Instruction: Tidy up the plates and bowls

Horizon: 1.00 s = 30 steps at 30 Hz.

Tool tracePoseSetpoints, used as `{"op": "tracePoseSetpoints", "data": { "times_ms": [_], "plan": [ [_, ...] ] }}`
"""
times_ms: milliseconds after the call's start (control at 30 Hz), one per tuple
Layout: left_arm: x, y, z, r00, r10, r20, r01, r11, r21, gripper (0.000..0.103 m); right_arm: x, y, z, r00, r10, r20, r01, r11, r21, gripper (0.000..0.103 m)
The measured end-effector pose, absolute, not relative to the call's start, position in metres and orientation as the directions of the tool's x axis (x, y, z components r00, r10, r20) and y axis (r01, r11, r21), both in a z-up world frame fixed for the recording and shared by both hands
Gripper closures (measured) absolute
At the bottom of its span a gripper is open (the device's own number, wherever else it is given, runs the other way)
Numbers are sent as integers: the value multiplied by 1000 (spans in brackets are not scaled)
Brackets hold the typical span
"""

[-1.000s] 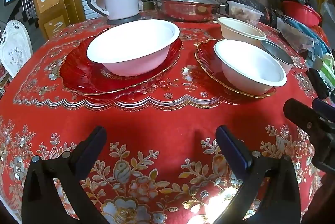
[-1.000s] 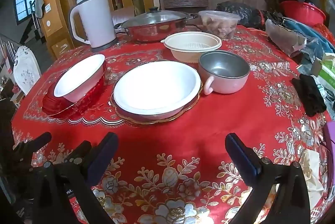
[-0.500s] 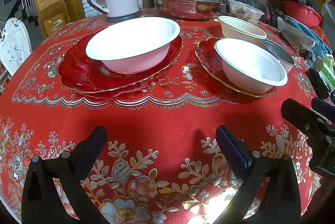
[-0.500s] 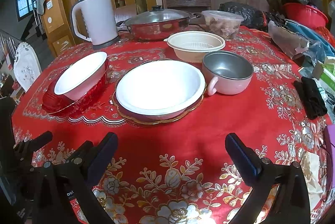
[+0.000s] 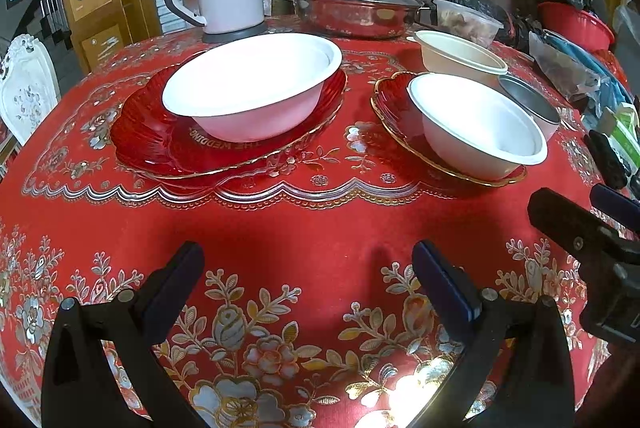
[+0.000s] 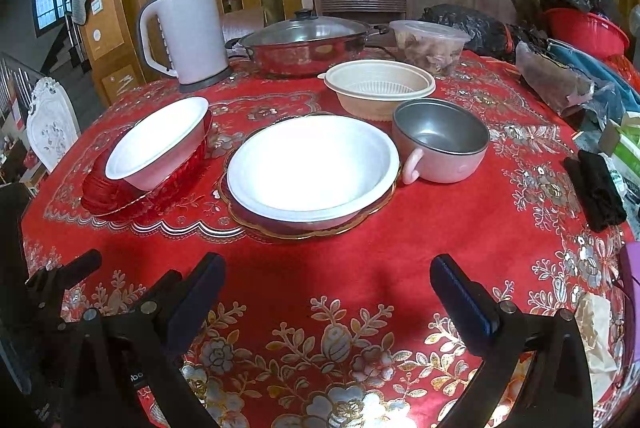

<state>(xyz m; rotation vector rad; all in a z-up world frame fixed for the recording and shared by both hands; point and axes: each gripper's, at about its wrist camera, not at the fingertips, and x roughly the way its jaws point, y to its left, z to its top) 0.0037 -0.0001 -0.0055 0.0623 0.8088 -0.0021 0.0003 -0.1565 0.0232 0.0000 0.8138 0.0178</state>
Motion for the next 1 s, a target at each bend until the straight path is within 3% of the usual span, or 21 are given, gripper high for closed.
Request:
{"op": "tracePoseSetpoints", "data": {
  "times_ms": [467, 633, 767, 867, 1000],
  "plan": [
    [2, 2, 2, 665, -1, -747, 34, 999, 29, 0, 11, -143, 30, 681, 33, -731, -66, 998, -16, 0],
    [5, 15, 25, 653, 4, -757, 33, 999, 33, 0, 20, -130, 51, 721, 38, -692, -98, 994, -47, 2],
    [10, 27, 44, 665, 9, -747, 34, 999, 42, 3, 32, -117, 60, 724, 74, -686, -140, 989, -42, 8],
    [15, 34, 53, 665, -2, -747, 44, 998, 37, 10, 45, -107, 63, 722, 97, -685, -172, 984, -43, 9],
    [33, 48, 66, 650, -18, -760, 42, 999, 12, 10, 72, -98, 67, 674, 181, -717, -225, 974, 34, 27]
  ]
}}
